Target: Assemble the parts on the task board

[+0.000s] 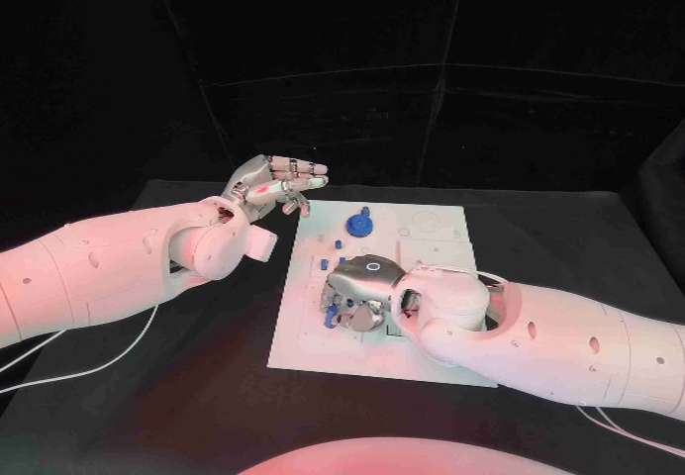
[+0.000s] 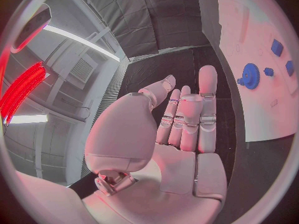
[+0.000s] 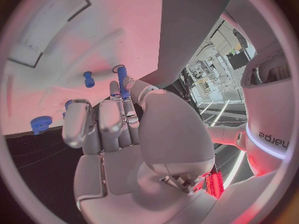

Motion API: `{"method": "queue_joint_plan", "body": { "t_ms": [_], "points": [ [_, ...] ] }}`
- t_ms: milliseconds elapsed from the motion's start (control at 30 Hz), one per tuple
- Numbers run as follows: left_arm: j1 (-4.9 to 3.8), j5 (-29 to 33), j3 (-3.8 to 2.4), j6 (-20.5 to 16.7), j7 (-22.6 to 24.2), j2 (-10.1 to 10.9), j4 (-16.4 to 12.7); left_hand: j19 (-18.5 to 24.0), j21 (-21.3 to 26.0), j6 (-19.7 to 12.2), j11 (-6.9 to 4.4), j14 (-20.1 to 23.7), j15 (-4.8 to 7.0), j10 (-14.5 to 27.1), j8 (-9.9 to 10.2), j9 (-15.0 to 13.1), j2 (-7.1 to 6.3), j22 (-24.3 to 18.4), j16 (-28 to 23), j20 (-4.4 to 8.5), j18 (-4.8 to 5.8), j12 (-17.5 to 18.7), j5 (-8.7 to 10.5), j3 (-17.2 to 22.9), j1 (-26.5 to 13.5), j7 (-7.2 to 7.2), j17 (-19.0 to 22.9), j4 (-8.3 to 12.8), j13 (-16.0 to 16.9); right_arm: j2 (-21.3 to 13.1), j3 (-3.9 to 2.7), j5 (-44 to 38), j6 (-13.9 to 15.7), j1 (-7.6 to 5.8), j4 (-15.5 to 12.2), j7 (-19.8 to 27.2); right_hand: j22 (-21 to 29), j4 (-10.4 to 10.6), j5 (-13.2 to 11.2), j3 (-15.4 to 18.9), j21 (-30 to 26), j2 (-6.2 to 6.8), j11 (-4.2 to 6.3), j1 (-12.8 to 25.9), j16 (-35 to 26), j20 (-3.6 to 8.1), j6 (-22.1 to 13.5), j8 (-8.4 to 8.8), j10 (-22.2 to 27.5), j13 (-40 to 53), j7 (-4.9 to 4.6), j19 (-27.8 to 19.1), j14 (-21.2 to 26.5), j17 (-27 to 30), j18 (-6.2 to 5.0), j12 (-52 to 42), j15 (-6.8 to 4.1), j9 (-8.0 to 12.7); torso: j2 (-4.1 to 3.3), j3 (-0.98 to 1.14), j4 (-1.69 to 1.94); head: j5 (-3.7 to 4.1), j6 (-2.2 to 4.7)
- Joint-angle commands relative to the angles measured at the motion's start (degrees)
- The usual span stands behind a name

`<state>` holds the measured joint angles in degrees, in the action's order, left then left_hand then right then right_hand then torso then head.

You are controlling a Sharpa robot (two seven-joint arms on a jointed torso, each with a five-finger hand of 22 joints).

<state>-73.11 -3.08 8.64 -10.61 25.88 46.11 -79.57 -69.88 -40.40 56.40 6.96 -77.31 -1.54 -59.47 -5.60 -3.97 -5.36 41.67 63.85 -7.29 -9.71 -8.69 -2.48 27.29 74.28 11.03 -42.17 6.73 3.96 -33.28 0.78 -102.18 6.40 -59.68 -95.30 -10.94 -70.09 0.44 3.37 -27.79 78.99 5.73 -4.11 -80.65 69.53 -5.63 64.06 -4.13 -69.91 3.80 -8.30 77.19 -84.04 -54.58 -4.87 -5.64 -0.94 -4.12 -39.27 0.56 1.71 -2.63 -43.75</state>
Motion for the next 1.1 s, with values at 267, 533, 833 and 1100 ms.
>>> {"method": "queue_joint_plan", "body": {
  "t_ms": [267, 533, 833, 1100],
  "points": [
    [-0.1, 0.21, -0.05, 0.82, -0.01, -0.08, 0.2, 0.34, 0.4, 0.13, 0.16, 0.51, -0.07, 0.47, -0.12, 0.09, 0.2, -0.11, -0.05, 0.11, -0.79, -0.25, -0.34, -0.19, -0.41, 0.05, 0.21, -0.18, -0.08, -0.53, 0.13, -4.79, 0.34, 0.17, -1.11, -2.07, -0.18, -0.25, 0.4, 0.24, -0.1, -0.24, 0.06, 0.7, 0.04, -0.08, 0.5, -0.04, -0.68, 0.16, 0.28, -0.18, -0.57, -0.11, 0.3, -0.04, 0.36, -0.16, -0.04, 0.04, -0.03, -0.11, -0.03],
    [-0.1, 0.21, -0.04, 0.9, -0.12, -0.12, 0.3, 0.34, 0.4, 0.13, 0.16, 0.52, -0.07, 0.48, -0.12, 0.09, 0.2, -0.11, -0.06, 0.11, -0.79, -0.25, -0.34, -0.19, -0.41, 0.05, 0.23, -0.18, -0.08, -1.09, 0.12, -5.33, 1.02, 0.18, -2.12, -2.22, -0.24, -0.27, 0.39, 0.27, -0.07, -0.28, 0.1, 0.76, 0.1, -0.06, 0.66, -0.1, -0.85, 0.19, 0.32, -0.15, -0.58, -0.18, 0.31, -0.05, 0.33, -0.2, -0.01, 0.0, -0.02, -0.13, 0.0],
    [-0.09, 0.21, -0.04, 0.96, -0.18, -0.12, 0.32, 0.34, 0.42, 0.11, 0.18, 0.53, -0.08, 0.56, -0.11, 0.1, 0.18, -0.13, -0.05, 0.11, -0.79, -0.25, -0.34, -0.21, -0.42, 0.04, 0.26, -0.18, -0.1, -1.31, 0.11, -5.95, -0.38, 0.18, -2.54, -2.63, -0.31, -0.31, 0.36, 0.32, -0.03, -0.28, 0.16, 0.83, 0.17, -0.04, 0.84, -0.17, -1.03, 0.22, 0.38, -0.11, -0.59, -0.26, 0.32, -0.06, 0.29, -0.23, -0.03, 0.0, 0.0, -0.11, -0.01],
    [-0.09, 0.21, -0.04, 0.92, -0.2, -0.07, 0.27, 0.34, 0.42, 0.11, 0.18, 0.53, -0.08, 0.56, -0.11, 0.1, 0.18, -0.13, -0.05, 0.11, -0.79, -0.25, -0.34, -0.21, -0.42, 0.04, 0.26, -0.18, -0.1, -0.83, 0.1, -6.19, -3.01, 0.16, -2.3, -3.01, -0.19, -0.36, 0.2, 0.77, -0.1, 0.21, 0.19, 1.3, 0.12, 0.02, 0.89, -0.1, -1.15, 0.2, 0.44, -0.21, -0.56, -0.1, 0.29, 0.12, 0.24, -0.23, -0.02, -0.04, 0.01, -0.17, -0.14]
  ]
}}
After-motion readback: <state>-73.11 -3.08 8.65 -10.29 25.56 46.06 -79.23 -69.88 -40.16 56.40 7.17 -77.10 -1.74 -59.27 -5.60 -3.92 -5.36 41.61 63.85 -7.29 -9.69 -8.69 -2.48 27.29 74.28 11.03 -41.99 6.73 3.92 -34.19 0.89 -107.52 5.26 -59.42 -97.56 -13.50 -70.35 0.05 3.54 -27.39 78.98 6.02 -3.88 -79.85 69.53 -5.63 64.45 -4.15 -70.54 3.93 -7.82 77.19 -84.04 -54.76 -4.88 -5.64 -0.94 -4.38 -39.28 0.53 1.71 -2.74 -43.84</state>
